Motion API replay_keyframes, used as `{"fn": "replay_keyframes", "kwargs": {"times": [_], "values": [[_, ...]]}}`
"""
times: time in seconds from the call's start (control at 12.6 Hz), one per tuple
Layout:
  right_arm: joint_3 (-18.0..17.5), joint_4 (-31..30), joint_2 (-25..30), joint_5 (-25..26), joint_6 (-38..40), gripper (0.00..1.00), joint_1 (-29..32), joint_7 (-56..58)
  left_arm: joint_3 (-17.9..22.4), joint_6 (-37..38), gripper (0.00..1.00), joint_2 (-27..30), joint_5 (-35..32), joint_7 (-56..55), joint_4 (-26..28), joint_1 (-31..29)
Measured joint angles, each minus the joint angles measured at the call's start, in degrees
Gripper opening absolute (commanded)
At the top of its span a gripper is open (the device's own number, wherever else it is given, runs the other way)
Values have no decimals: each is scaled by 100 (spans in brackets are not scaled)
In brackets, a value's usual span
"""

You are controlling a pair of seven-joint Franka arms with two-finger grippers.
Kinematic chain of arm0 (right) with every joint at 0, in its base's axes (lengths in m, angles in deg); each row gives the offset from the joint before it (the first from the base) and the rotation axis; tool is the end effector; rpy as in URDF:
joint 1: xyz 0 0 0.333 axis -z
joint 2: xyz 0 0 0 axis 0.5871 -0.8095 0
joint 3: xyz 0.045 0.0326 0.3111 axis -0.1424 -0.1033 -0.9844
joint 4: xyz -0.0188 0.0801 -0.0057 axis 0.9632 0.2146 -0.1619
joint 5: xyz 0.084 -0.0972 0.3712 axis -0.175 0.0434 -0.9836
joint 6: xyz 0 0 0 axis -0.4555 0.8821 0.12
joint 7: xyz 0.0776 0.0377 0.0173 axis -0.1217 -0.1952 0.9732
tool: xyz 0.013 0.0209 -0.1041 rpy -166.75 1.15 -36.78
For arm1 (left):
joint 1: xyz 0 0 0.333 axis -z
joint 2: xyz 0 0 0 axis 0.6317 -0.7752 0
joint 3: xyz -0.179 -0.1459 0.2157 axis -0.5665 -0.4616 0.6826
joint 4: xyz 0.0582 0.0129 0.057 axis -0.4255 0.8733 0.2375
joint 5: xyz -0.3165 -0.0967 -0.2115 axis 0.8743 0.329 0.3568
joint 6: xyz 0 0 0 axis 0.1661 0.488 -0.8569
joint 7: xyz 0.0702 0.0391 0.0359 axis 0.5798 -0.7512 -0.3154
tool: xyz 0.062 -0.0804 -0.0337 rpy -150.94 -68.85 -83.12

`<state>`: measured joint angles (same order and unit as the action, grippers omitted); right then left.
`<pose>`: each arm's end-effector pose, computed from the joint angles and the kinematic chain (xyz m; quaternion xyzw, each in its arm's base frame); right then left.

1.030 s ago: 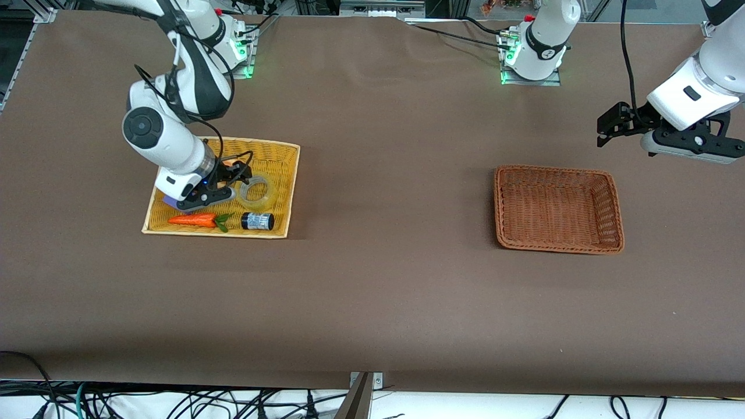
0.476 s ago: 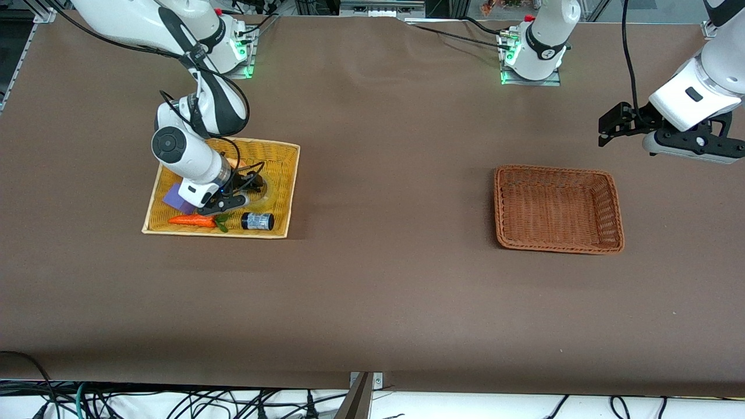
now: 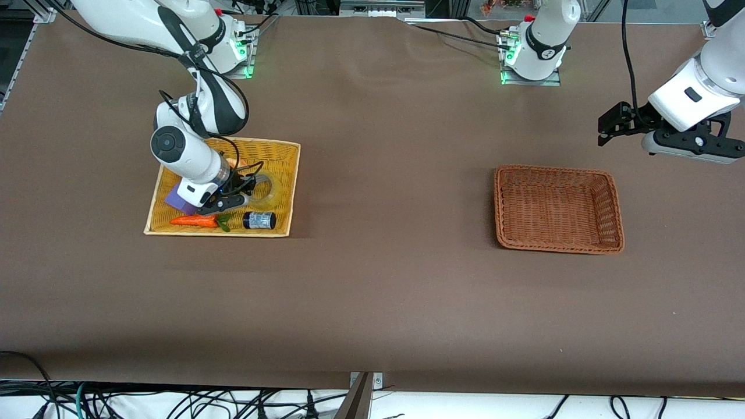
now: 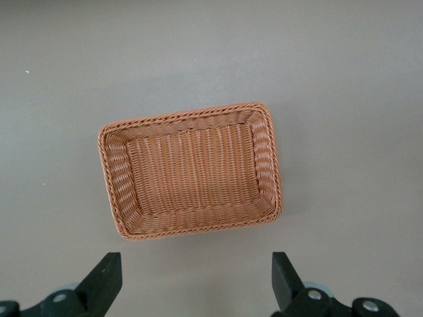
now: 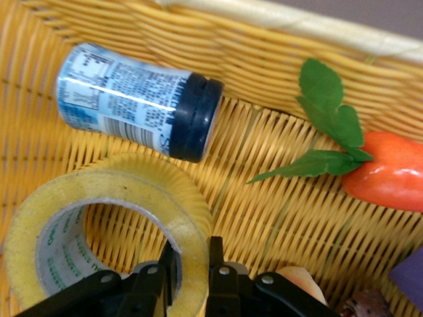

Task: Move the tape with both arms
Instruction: 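Lift the tape roll and carry it toward the basket with the right gripper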

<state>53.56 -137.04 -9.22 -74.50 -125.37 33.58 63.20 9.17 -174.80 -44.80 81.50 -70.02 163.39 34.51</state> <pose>0.5192 0.1486 0.2162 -0.9908 -0.1278 0.0288 0.0353 0.5428 -0.0508 0.5903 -0.9959 0.0895 0.0158 0.0011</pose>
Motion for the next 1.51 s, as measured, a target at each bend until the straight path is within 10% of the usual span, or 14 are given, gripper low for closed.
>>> {"fn": "replay_keyframes", "kwargs": {"times": [0.71, 1.51], "values": [[-601, 1756, 638, -9, 2497, 0, -644, -1556, -3, 7, 100, -6, 0, 0, -4, 2], [-292, 4469, -2391, 485, 1709, 0, -3788, -5876, -5, 17, 100, -14, 0, 0, -10, 3]]}}
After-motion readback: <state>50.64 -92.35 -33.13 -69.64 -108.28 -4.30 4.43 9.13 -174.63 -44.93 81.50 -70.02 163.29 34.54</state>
